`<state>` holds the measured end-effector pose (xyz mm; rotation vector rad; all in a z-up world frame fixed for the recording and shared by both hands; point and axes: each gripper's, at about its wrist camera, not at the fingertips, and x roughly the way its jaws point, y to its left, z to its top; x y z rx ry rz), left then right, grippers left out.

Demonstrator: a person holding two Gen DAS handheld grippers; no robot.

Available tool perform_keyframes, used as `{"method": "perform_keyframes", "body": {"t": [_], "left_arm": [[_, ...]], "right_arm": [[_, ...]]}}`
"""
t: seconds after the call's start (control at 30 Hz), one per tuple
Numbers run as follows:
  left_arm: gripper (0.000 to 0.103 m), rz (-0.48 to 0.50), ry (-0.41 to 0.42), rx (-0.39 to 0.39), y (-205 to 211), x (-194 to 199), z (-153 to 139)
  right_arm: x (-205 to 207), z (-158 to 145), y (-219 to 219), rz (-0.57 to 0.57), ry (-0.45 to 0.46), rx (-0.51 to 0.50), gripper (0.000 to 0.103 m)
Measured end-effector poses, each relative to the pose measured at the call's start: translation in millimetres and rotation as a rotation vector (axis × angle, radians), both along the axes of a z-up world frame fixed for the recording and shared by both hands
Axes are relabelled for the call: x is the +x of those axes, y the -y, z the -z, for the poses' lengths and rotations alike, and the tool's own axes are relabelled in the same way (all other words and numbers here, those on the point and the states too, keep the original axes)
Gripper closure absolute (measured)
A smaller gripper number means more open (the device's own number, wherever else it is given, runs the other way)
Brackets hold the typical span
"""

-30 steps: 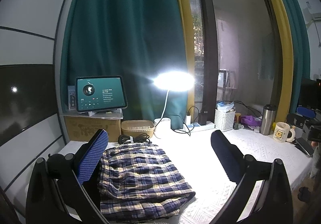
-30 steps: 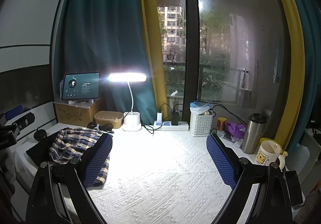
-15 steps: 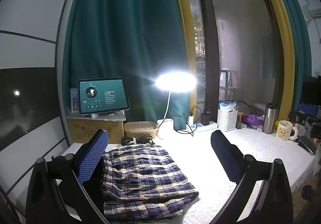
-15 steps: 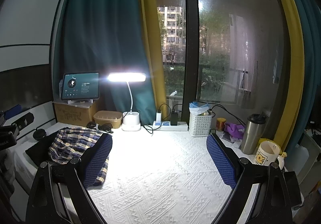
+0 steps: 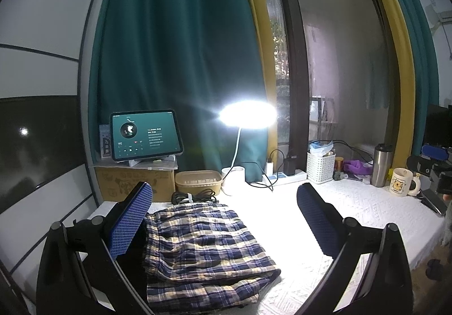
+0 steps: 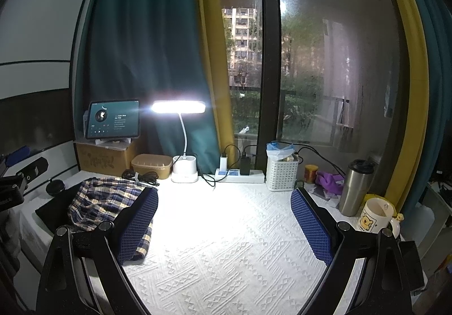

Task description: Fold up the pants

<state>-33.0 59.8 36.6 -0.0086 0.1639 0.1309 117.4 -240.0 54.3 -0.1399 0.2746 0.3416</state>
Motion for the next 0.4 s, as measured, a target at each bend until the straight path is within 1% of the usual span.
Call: {"method": "perform_keyframes", "body": {"t": [0.4], "left_arm": [[0.002,0.008,0.007,-0.004,2.3,-0.1,0.2]], "right_arm": [[0.7,0.5,-0.3,0.005,0.000,0.000,0.007]]}}
